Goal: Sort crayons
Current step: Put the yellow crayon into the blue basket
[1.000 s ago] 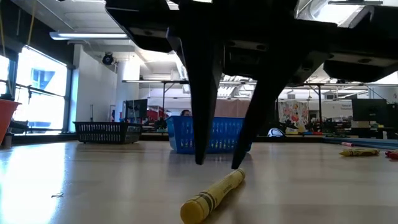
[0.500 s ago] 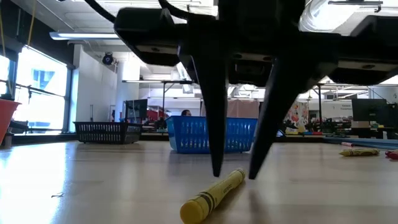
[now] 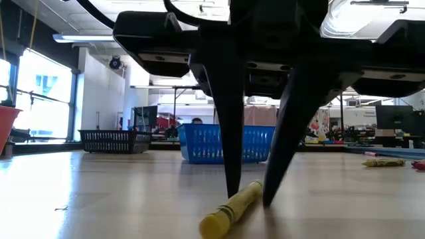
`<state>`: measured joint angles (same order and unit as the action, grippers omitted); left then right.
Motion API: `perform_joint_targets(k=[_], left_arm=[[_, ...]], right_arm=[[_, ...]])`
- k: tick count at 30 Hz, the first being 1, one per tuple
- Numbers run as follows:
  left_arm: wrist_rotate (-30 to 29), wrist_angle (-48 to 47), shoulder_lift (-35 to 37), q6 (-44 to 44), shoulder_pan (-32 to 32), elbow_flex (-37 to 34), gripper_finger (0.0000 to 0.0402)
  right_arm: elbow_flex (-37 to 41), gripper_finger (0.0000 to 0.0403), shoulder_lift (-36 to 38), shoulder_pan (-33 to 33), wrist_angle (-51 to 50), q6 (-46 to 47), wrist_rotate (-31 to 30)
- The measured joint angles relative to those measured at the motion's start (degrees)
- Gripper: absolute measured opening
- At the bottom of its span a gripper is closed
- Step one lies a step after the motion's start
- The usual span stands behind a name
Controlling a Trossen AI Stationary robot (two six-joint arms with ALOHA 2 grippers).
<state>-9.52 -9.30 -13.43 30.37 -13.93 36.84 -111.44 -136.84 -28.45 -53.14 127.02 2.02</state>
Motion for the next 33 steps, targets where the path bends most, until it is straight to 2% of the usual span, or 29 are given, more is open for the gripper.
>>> perform_joint_targets(k=[4,9,15,20,24,28,33], left_arm=[[0.0,0.0,0.0,0.0,0.0,0.0,0.0090],[0.0,0.0,0.0,0.4,0.0,0.0,0.0090],[0.0,0.1,0.0,0.9,0.0,0.0,0.0090],[-0.1,0.2,0.0,1.0,0.0,0.0,0.0090],[-1.8,0.2,-0.1,1.3,0.0,0.0,0.0090],[-3.8,0.2,-0.3,4.0,0.0,0.0,0.0090],[-4.1,0.5,-1.0,7.3,0.0,0.0,0.0090]], right_arm=[[0.0,0.0010,-0.1,0.0,0.5,-1.4,-0.4],[-1.5,0.0011,-0.3,-0.2,0.4,-4.2,-4.0],[-9.1,0.0008,-0.8,0.5,-4.4,-12.4,-14.3],[-17.5,0.0009,-0.7,2.1,-16.5,-23.2,-17.4],[-23.6,0.0009,-0.5,4.3,-28.8,-33.1,-23.6],[-20.7,0.0009,2.5,6.9,-32.3,-44.6,-28.6],[-20.5,0.0010,2.7,11.6,-36.5,-59.2,-29.3]])
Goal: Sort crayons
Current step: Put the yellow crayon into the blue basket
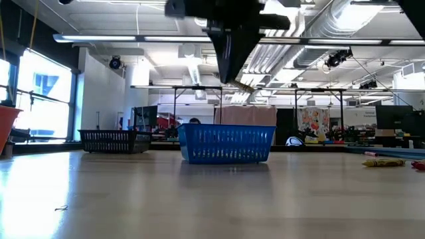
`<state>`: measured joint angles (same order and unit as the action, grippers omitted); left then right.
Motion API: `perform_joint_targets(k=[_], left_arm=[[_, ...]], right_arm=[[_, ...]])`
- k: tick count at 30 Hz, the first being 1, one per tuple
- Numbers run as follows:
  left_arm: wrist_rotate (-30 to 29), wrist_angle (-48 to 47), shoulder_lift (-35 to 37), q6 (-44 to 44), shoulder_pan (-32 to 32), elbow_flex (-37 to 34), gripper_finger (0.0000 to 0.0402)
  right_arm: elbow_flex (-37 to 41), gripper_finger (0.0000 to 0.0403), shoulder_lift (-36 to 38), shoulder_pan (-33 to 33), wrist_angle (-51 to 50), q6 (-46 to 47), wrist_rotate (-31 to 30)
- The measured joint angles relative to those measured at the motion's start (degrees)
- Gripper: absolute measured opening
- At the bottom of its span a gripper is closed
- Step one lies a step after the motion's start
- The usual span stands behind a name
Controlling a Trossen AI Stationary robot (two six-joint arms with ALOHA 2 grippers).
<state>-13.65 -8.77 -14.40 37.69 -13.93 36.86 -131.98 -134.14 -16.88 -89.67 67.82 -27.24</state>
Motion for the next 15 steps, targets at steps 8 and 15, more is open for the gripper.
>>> perform_joint_targets(k=[8,15], left_arm=[[-2.5,6.1,-3.8,1.2,0.0,0.0,0.0090],[-2.5,10.4,-7.0,1.2,0.0,0.0,0.0090]], right_arm=[[0.1,0.0010,0.0,8.6,0.8,-20.1,0.1],[5.1,0.0010,0.1,12.0,7.4,-33.1,3.7]])
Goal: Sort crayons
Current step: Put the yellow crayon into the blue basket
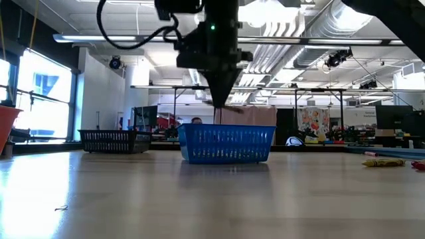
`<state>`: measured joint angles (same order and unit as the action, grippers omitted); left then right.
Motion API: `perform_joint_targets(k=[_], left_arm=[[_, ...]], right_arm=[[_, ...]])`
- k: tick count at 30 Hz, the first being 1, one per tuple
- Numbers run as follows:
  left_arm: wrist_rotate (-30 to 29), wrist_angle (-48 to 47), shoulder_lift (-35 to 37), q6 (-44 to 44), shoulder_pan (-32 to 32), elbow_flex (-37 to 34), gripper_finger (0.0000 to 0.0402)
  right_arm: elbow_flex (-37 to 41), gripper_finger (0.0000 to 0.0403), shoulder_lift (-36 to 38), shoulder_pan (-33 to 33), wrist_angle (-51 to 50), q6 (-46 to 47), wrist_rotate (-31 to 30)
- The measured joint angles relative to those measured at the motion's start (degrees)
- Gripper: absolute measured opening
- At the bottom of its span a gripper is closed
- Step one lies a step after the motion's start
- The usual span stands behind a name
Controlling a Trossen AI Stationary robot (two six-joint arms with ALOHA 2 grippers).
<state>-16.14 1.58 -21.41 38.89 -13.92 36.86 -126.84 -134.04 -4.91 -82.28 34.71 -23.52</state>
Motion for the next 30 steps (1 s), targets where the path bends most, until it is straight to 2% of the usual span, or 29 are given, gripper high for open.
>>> perform_joint_targets(k=[3,10,16,23,30], left_arm=[[0.0,0.1,-0.7,0.0,0.0,0.0,0.0090],[-3.0,0.3,-1.2,0.0,0.0,0.0,0.0090],[-5.4,0.5,-1.2,-0.1,0.0,0.0,0.0090],[-5.5,0.5,-1.2,-0.1,0.0,0.0,0.0090],[-5.5,0.1,-1.2,-0.1,0.0,0.0,0.0090]], right_arm=[[2.9,0.0010,0.0,0.2,2.3,-2.4,2.5],[4.0,0.0010,0.0,-0.3,4.9,-4.2,2.5],[4.0,0.0011,0.0,-0.7,5.2,-1.1,2.5],[4.0,0.0057,0.5,-1.9,5.0,0.0,2.5],[3.9,0.0083,3.8,-3.2,-0.8,7.8,1.9]])
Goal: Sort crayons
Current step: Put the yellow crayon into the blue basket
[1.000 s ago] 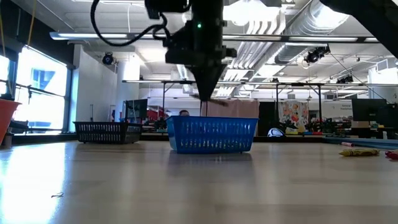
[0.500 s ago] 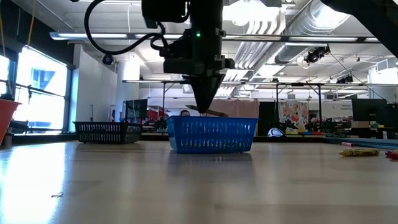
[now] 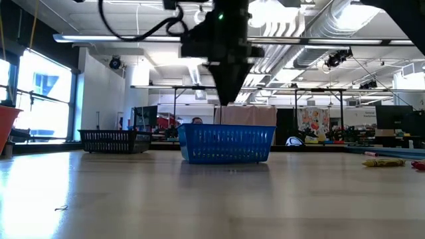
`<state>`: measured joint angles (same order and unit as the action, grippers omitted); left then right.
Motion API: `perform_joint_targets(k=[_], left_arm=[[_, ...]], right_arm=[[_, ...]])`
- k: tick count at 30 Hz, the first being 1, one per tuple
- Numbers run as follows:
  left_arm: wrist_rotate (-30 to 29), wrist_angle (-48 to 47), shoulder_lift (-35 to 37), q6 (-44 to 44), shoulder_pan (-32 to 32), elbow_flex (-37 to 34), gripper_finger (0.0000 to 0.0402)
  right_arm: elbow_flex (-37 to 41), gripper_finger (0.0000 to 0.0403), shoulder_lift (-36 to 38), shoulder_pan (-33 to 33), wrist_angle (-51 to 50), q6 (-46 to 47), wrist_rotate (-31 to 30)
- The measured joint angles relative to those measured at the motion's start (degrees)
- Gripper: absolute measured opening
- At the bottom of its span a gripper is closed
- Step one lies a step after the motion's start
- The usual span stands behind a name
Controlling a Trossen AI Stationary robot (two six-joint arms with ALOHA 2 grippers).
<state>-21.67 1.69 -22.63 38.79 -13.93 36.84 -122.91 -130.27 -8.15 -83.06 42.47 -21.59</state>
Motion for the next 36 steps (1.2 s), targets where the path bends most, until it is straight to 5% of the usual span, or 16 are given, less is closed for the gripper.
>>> perform_joint_targets(k=[8,13,21,24,36], left_arm=[[-0.1,-0.3,0.0,-0.9,0.0,0.0,0.0090],[0.4,-0.5,-0.1,-0.9,0.0,0.0,0.0090],[1.9,-0.5,0.0,-0.9,0.0,0.0,0.0090],[1.3,-0.5,0.0,-1.0,0.0,0.0,0.0090],[-3.3,0.0,-0.8,-2.0,0.0,0.0,0.0090]], right_arm=[[2.0,0.0084,10.3,-4.9,-5.9,4.2,-9.9],[14.3,0.0084,18.8,-6.8,-6.7,11.1,-9.7],[43.3,0.0084,36.9,-14.1,-0.8,41.3,1.9],[50.5,0.0085,41.3,-17.1,6.9,46.1,5.8],[62.9,0.0085,43.4,-21.2,20.0,4.1,3.7]])
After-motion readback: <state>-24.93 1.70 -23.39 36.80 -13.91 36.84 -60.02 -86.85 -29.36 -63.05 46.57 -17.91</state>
